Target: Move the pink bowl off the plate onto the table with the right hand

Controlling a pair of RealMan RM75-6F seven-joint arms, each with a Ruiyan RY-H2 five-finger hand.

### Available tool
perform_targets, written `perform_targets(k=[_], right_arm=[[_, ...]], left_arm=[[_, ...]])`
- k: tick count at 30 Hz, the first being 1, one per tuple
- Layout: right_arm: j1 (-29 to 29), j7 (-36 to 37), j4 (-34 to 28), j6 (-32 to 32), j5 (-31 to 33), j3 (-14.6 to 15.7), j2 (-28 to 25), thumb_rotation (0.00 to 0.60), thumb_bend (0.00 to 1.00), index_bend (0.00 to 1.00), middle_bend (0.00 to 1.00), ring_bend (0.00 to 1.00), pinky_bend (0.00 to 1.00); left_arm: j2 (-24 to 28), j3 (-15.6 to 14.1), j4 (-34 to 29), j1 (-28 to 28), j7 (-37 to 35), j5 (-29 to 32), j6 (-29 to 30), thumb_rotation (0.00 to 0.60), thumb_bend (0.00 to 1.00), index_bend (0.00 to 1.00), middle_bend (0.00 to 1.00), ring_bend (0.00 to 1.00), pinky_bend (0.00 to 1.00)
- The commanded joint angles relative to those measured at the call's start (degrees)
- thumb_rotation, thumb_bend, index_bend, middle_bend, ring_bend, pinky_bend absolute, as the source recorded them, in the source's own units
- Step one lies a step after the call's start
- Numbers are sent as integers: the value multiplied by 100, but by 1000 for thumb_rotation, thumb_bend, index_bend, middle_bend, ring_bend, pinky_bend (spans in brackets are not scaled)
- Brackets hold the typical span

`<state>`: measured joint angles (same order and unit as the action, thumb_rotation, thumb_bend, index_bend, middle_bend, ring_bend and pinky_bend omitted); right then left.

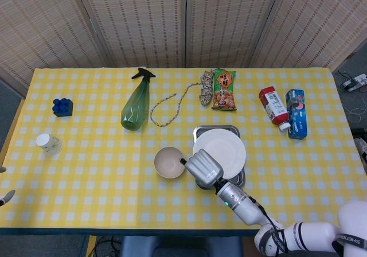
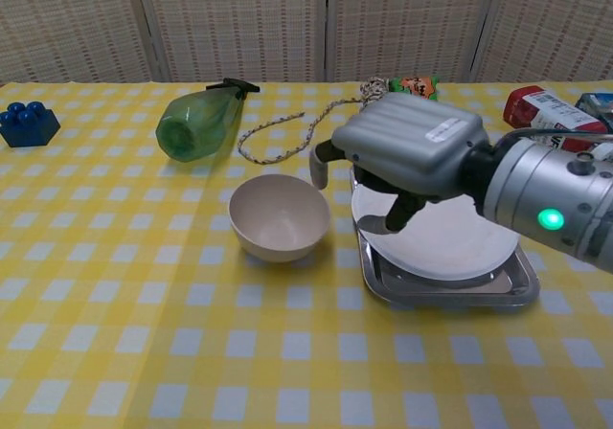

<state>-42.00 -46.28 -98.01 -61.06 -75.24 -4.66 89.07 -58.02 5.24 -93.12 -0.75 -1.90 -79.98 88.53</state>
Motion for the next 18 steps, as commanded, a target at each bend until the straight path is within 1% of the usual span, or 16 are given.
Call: perform_targets(k=[1, 2, 4, 5, 7, 10, 12, 14, 18], right_arm=[[536, -182, -543, -733, -287, 337, -628, 600, 199, 334, 739, 816, 993], [742, -236, -705, -1002, -354, 456, -846, 600, 195, 334, 679, 750, 958], [1077, -243, -892, -1453, -497, 630, -1152, 600, 191, 334, 573, 622, 827], [1315, -172, -961, -1776, -619, 739, -1324, 600, 190, 334, 540, 577, 767], [1674, 51, -968, -2251, -819, 890, -1532, 600, 190, 334, 498, 510, 659], [2220, 631, -774, -2926, -1077, 1074, -1777, 600, 190, 334, 475, 453, 515], [2588, 1188, -549, -3331, -1180, 1177, -1911, 600, 190, 336, 474, 448, 486], [2879, 1739, -258, -3627, -1264, 1231, -1990, 600, 191, 339, 474, 448, 484], [3288, 2637, 317, -3934, -1276, 1243, -2022, 600, 190, 339, 474, 448, 484]], left_arm=[[-24, -36, -8, -21, 47, -65, -28, 600, 0, 474, 397, 314, 476], [-34, -58, -8, -32, 71, -111, -43, 600, 0, 474, 397, 314, 476], [-50, -97, -8, -51, 77, -198, -66, 600, 0, 474, 397, 314, 476], [-64, -127, -4, -69, 54, -269, -88, 600, 0, 474, 397, 314, 476], [-63, -195, -14, -105, -56, -396, -169, 600, 0, 474, 397, 314, 477], [-85, -280, 17, -166, -142, -580, -259, 600, 0, 474, 397, 314, 476], [-146, -316, 53, -199, -94, -685, -274, 600, 0, 473, 397, 314, 476], [-204, -344, 79, -219, -53, -756, -278, 600, 0, 473, 397, 314, 477], [-269, -371, 100, -237, 1, -809, -280, 600, 0, 474, 397, 314, 477]])
